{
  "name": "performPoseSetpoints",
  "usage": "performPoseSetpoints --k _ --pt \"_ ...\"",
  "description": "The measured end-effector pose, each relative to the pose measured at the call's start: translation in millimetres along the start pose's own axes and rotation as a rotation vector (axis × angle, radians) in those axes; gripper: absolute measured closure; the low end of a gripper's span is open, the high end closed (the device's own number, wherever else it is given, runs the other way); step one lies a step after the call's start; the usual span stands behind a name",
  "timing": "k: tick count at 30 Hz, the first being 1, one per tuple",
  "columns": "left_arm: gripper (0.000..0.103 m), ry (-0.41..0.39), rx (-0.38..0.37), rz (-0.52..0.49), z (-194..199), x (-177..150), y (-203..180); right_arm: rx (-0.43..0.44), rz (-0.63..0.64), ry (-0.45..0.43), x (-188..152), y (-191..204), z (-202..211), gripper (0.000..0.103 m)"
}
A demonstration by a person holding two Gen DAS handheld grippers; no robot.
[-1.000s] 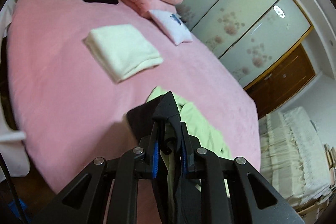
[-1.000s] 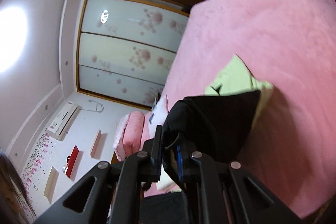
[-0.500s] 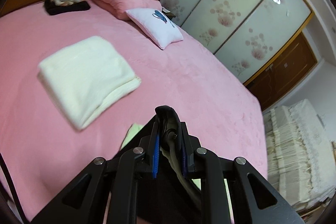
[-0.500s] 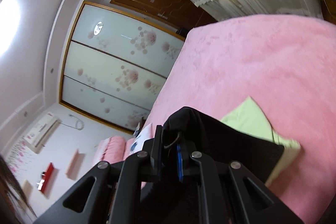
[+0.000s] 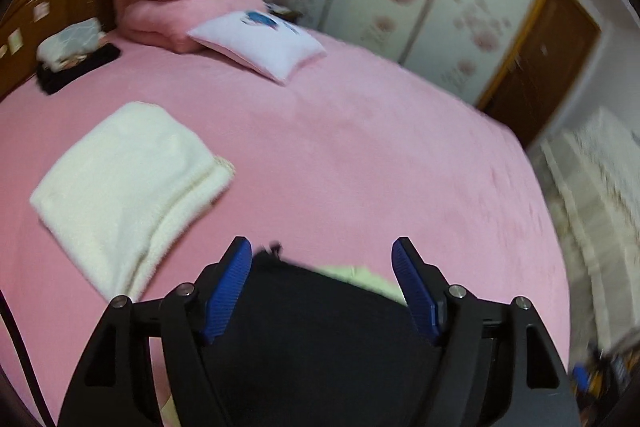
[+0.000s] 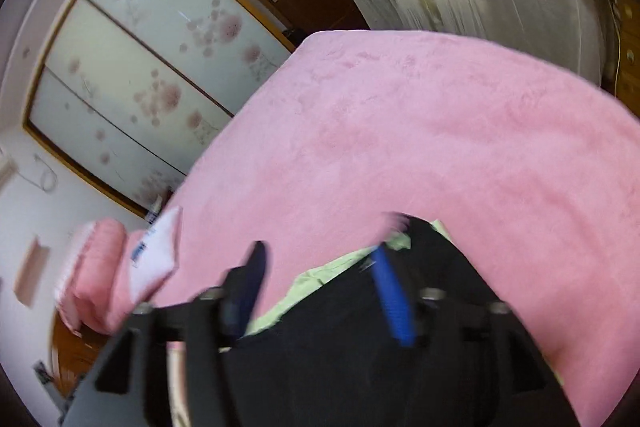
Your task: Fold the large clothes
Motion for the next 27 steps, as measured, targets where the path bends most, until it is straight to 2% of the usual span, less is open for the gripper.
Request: performPoseSetpoints --k 4,6,10,12,13,15,17,19,21,23,26,27 --pt "0.032 0.094 0.019 -0.091 -9.5 -33.3 -15.2 0.039 0.053 0.049 -13.8 8.4 -2.3 0.041" --pt "0.032 0.154 0.027 -0.143 -15.2 -59.9 -22.2 0.04 0.112 0.099 -30.7 12.5 -6.7 0.041" --pt "0.032 0.264 0.063 -0.27 -19.0 -119.7 -31.8 0.023 0.242 0.226 -83.5 19.2 -17.3 0.041" --pt "0.033 0.341 0.037 -0.323 -22.2 -149.9 -35.4 0.047 0.295 0.294 -111.9 23.6 -20.3 0.041" --pt "0.036 0.367 0.034 -0.339 -22.3 -163.4 -36.9 0.073 0.333 0.33 -130.6 26.7 -19.1 0.043" --pt "0.038 0.413 0.029 -0.341 -25.1 -183.0 -36.2 0.101 0.382 0.371 -157.9 30.5 -15.8 0.057" --pt "0.049 0.486 -0.014 -0.302 -30.9 -203.0 -35.3 0.12 0.376 0.433 -182.5 31.8 -18.3 0.084" --pt "0.079 0.576 -0.063 -0.237 -37.5 -222.6 -33.2 0.175 0.336 0.526 -208.6 31.7 -24.7 0.099" --pt "0.093 0.662 -0.105 -0.204 -44.2 -241.5 -33.0 0.222 0.325 0.583 -225.7 35.4 -27.9 0.101" --pt "0.094 0.719 -0.114 -0.201 -49.3 -257.7 -33.8 0.267 0.359 0.642 -243.0 43.3 -30.9 0.102" --pt "0.094 0.767 -0.133 -0.205 -51.5 -277.2 -41.1 0.286 0.447 0.689 -261.0 50.9 -37.3 0.102" --pt "0.098 0.773 -0.118 -0.201 -54.7 -280.8 -40.7 0.289 0.467 0.703 -265.1 52.5 -39.8 0.102"
Point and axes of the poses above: each gripper's, at about its wrist camera, not at the fingertips, and z roughly against the way its jaws point, y to its left, x to its top, the point moved 5 cm from there along -z, roughly the way its jaws point, and after that the axes turned 4 degrees about z, right-handed, at the moved point
